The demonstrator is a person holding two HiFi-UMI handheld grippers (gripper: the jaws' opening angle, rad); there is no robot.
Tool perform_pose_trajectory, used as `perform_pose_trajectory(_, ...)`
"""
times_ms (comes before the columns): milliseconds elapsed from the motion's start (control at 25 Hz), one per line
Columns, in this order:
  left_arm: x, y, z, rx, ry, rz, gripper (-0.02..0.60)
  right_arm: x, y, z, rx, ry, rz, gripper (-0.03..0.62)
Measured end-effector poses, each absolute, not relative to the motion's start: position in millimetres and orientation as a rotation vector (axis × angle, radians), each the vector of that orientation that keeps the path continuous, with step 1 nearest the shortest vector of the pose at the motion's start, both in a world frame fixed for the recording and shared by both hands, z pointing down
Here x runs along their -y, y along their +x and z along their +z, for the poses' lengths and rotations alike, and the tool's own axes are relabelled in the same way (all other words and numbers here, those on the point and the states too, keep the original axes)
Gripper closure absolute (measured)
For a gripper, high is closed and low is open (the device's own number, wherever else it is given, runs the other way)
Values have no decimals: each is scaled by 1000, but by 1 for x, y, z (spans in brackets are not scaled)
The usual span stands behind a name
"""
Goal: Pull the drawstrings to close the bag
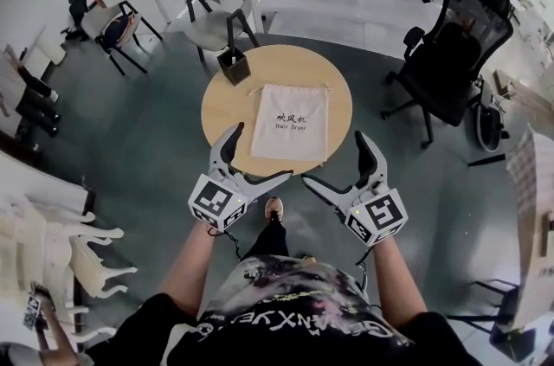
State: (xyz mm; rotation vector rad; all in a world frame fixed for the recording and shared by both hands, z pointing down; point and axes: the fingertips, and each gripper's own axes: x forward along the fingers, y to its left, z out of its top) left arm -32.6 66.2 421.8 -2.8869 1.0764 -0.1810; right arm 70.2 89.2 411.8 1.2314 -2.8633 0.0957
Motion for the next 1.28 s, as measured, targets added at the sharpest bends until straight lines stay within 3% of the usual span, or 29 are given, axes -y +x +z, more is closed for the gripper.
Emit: perform_pose_trajectory(1280, 117, -77, 447, -994, -3017, -169, -3, 89, 21, 425, 2739, 1320, 173, 10)
